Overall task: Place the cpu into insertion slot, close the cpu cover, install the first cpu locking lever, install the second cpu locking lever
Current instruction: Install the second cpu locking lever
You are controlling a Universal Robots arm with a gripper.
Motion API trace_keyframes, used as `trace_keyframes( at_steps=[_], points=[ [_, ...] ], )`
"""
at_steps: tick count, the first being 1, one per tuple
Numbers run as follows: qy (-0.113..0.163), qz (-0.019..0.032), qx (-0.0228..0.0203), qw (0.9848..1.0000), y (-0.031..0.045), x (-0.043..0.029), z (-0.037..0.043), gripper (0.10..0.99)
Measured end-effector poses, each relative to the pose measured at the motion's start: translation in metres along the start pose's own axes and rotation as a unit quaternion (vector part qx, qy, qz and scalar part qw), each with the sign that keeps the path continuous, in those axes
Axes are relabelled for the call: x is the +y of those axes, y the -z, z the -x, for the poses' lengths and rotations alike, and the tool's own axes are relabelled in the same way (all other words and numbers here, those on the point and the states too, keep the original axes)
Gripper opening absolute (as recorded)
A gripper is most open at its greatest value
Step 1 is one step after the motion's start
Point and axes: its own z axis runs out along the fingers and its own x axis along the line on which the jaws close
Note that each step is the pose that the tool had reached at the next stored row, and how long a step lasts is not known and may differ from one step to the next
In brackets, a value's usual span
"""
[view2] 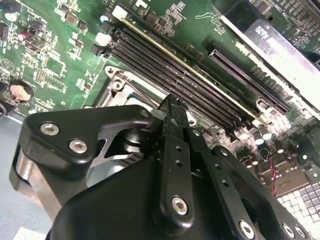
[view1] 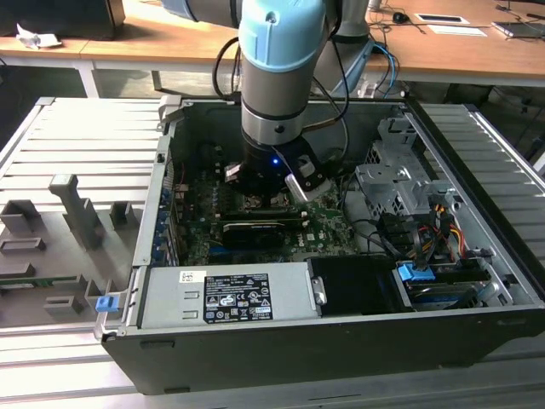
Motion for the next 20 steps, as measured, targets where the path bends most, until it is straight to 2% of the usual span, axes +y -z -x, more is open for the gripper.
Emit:
trace_keyframes(
  at_steps=[6,7,8,9,12,20],
  points=[
    [0.000,0.0015,0.0000,1.0000,-0.0079,-0.0005,-0.0143,0.106],
    [0.000,0.0092,-0.0008,1.0000,-0.0092,-0.0012,-0.0181,0.106],
    [0.000,0.0219,-0.0022,0.9998,-0.0089,-0.0026,-0.0204,0.106],
    [0.000,0.0286,-0.0033,0.9996,-0.0090,-0.0065,-0.0253,0.106],
    [0.000,0.0374,-0.0045,0.9993,-0.0105,-0.0114,-0.0306,0.106],
    [0.000,0.0488,-0.0062,0.9988,-0.0238,-0.0136,-0.0368,0.106]
  ],
)
